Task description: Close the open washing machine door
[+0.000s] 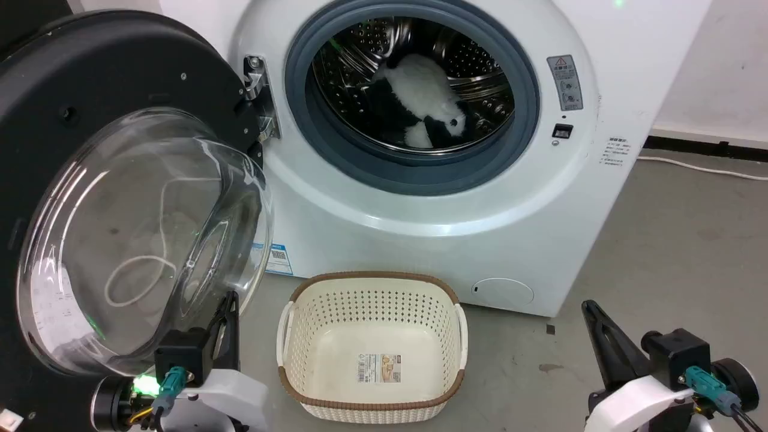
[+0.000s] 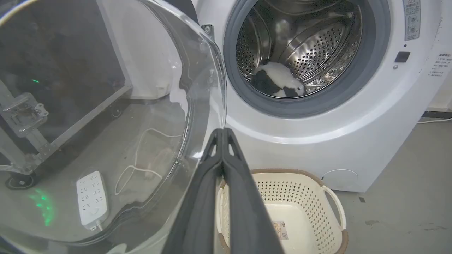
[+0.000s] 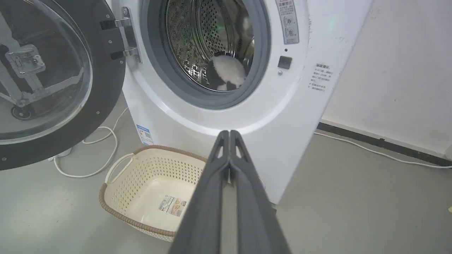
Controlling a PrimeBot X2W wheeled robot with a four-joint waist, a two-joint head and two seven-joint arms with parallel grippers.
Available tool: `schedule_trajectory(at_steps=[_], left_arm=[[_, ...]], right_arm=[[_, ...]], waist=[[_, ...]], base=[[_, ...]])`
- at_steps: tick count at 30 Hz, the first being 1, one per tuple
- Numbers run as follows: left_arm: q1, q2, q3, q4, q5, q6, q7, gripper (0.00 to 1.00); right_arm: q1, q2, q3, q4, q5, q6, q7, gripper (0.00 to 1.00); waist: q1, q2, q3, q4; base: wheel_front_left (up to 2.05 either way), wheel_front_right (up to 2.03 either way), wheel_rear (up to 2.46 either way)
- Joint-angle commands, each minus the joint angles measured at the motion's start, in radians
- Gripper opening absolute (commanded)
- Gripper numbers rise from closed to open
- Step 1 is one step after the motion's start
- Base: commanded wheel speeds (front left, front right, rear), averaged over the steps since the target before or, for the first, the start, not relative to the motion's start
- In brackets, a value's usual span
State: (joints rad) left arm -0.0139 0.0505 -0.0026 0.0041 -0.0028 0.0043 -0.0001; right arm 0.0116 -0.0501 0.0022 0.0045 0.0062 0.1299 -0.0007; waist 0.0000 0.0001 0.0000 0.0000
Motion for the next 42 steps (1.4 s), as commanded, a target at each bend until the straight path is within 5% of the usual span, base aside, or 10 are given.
schedule_trajectory(at_steps=[1,41,42], left_arm=[[0.014,0.0,0.003,-0.004,0.003,-0.004,0.0,0.0],[0.014,0.0,0.003,-0.004,0.003,-0.004,0.0,0.0],[0.0,0.0,0.0,0.0,0.0,0.0,0.0,1.0]], right_arm=[[-0.012,0.0,-0.002,-0.005,-0.006,0.001,0.001,0.0],[-0.012,0.0,-0.002,-0.005,-0.006,0.001,0.001,0.0],[0.0,0.0,0.0,0.0,0.0,0.0,0.0,1.0]], waist=[[0.0,-0.0001,0.0,0.0],[0.0,-0.0001,0.0,0.0],[0.0,-0.0001,0.0,0.0]], base=[[0.0,0.0,0.0],[0.0,0.0,0.0],[0.0,0.0,0.0]])
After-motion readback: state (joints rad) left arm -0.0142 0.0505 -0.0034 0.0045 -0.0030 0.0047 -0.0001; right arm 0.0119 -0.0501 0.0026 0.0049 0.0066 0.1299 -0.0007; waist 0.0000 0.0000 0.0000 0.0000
